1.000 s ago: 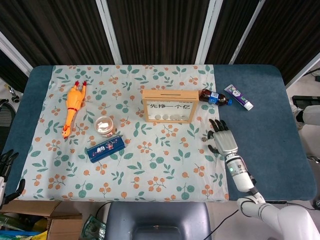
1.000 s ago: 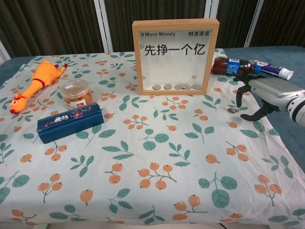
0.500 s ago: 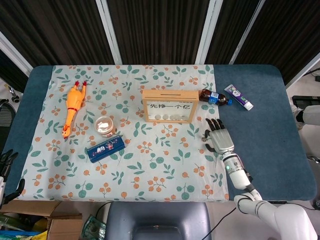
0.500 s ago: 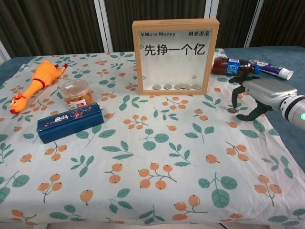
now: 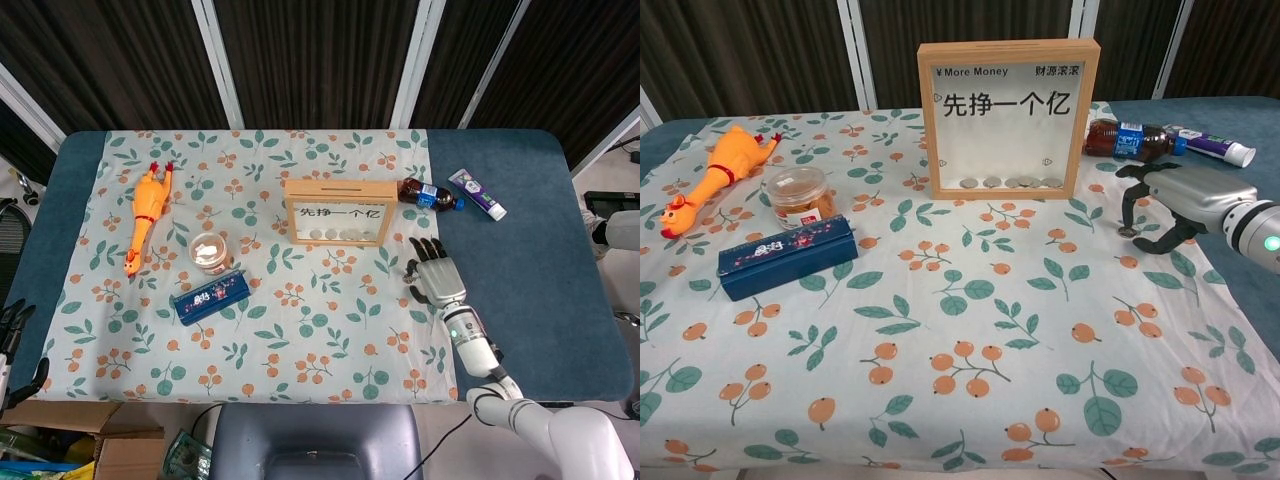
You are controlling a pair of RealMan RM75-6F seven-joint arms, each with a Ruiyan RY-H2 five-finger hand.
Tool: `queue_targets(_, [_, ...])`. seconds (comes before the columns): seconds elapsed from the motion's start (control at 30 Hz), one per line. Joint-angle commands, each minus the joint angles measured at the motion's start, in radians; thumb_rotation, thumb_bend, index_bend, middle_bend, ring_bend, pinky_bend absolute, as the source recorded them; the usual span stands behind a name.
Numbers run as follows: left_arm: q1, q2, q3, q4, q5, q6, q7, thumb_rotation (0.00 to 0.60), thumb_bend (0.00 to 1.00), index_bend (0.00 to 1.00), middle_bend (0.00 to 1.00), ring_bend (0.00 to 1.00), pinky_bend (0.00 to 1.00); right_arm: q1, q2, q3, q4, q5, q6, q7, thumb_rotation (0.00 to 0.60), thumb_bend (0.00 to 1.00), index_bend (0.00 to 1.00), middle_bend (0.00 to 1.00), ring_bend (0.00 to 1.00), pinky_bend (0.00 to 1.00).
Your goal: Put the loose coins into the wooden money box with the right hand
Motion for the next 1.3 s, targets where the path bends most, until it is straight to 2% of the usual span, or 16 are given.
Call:
queue_targets(0.03, [0.000, 0.000, 0.000, 0.000, 0.000, 0.001, -0.001, 0.600, 0.44, 0.00, 0.00, 0.00, 0.00, 0.002, 0.001, 0.001, -0.002, -0.001, -0.005, -0.003, 0.600, 0.48, 0.58, 0.15, 0.00, 0.00])
queue_targets(1.3, [0.006, 0.003, -0.002, 0.000, -0.003, 0.007, -0.004, 0.600, 0.44, 0.00, 0.00, 0.00, 0.00, 0.017, -0.015, 0.027, 0.005, 0.017, -0.045, -0.045, 0.600, 0.51, 0.60, 0.15, 0.00, 0.00])
